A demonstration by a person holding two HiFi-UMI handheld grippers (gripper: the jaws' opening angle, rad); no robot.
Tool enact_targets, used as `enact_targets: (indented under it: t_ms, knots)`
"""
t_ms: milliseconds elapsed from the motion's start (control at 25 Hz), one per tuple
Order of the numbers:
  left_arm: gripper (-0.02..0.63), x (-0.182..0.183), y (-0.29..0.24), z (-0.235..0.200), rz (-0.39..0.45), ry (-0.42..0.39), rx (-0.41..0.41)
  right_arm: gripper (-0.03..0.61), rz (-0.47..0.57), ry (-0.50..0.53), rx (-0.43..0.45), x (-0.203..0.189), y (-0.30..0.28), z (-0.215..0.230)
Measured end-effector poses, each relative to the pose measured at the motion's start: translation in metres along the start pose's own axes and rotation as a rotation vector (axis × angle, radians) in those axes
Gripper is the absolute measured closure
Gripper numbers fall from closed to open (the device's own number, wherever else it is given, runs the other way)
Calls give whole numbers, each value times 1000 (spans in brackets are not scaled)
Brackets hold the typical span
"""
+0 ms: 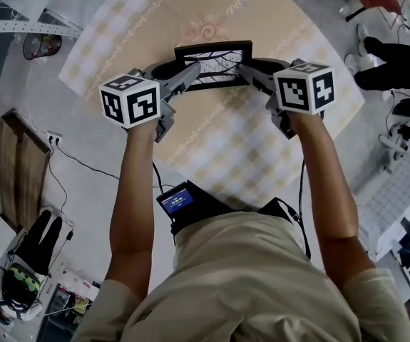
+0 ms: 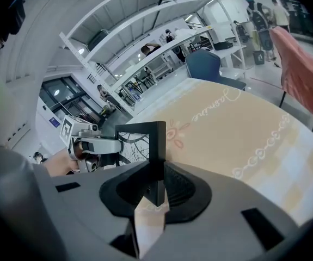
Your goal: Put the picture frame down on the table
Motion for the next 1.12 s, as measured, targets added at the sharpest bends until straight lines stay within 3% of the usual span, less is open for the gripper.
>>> enact_targets:
  t_ms: [560,920,1120]
  knots:
    - [472,-15,-21,-19,-102,-61,93,506,-82,21,-50,-9,-23,17]
    - [454,-16,-34,-21,-114,-92,165,488,-104,51,-112,-12,-35,28]
    - [413,-19,-38,-15,-98,-120,233,476,-122,92,-173,-13,-41,31]
Point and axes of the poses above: the fingertips, and each gripper's own axes: y backward along the fingers, z to its right, x out of its top, the point moved 10 cm from there along y, backward along the fingers, and after that the axes turned 8 degrees about x, right-handed, at the moved point
